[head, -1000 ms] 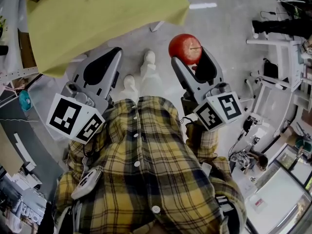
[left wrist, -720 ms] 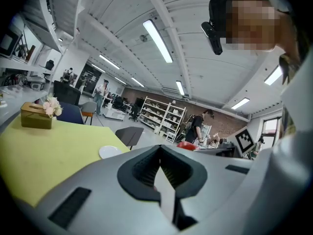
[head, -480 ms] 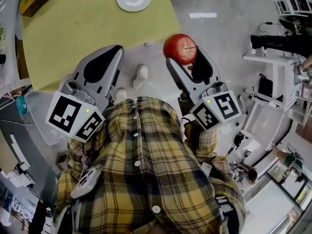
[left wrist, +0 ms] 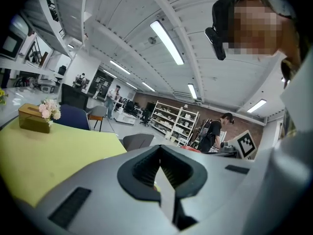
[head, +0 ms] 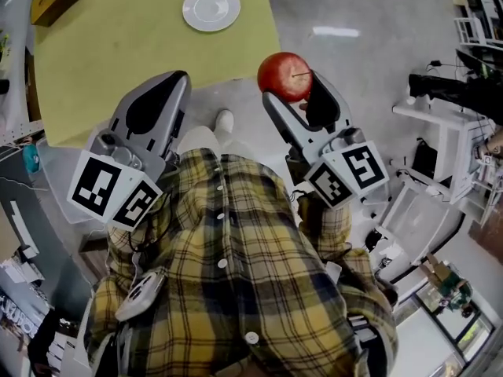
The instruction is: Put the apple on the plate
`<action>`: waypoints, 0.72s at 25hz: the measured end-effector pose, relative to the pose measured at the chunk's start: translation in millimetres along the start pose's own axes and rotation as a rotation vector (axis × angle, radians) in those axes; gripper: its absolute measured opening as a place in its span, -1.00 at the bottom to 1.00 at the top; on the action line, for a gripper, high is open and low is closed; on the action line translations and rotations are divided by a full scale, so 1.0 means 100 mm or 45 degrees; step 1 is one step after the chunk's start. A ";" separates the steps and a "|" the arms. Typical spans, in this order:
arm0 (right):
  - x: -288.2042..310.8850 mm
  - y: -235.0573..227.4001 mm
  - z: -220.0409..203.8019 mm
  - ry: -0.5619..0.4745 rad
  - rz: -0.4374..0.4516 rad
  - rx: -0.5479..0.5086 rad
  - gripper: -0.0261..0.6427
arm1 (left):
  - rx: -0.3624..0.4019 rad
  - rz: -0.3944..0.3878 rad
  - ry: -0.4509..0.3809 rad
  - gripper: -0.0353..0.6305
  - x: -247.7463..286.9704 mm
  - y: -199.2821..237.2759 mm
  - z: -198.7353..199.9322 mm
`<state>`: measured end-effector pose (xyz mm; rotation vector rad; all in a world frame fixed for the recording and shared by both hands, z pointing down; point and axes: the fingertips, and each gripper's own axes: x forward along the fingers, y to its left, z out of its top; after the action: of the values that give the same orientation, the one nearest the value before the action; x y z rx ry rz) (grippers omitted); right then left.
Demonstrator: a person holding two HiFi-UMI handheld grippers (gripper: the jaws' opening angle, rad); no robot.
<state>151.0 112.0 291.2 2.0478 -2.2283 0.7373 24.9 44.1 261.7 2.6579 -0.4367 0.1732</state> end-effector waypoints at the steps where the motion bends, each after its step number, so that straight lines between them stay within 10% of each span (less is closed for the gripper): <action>1: 0.02 -0.03 0.00 0.004 0.010 0.005 0.09 | -0.004 0.013 -0.001 -0.87 0.02 0.02 0.00; 18: 1.14 -0.07 0.40 0.061 0.067 -0.019 0.09 | -0.033 0.041 -0.060 -0.87 0.40 0.92 0.52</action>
<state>153.9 -8.5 295.4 1.9505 -2.2630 0.7629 34.5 -68.9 259.5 2.6356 -0.4936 0.1137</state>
